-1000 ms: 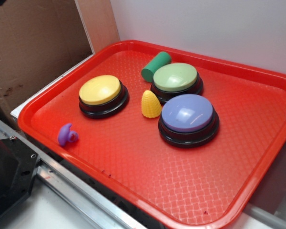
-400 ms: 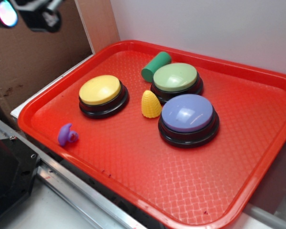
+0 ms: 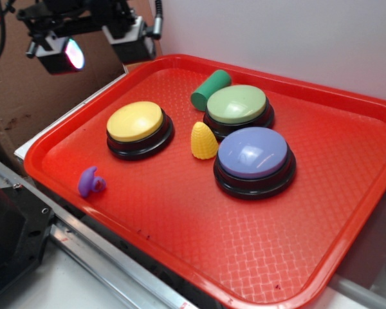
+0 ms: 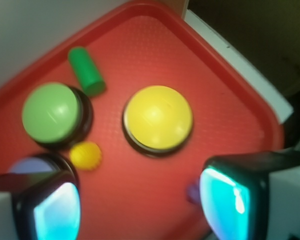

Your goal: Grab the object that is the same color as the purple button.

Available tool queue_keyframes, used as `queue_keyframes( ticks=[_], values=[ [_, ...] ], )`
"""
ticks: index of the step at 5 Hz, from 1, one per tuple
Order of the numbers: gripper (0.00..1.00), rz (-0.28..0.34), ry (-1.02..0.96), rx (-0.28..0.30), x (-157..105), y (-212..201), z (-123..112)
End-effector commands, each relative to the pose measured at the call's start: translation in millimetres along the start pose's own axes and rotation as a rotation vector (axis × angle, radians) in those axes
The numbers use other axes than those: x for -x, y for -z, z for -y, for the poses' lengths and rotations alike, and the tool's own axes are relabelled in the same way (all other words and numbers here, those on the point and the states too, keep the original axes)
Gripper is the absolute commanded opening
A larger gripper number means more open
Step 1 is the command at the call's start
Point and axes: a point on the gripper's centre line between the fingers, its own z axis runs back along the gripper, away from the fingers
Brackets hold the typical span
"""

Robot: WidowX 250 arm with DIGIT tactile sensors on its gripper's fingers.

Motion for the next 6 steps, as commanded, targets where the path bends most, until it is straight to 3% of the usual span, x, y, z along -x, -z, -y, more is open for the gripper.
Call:
queue_keyframes(
  ticks=[1,3,5,6],
  values=[
    [1.00,-0.009,-0.196,0.135,-15.9,45.5,29.5],
    [1.00,-0.068,-0.190,0.143,-14.1,92.5,44.7],
    [1.00,-0.083,-0.181,0.129,-9.6,103.1,45.9],
    [0.81,-0.083,-0.163,0.124,-3.1,102.7,49.4]
  ],
)
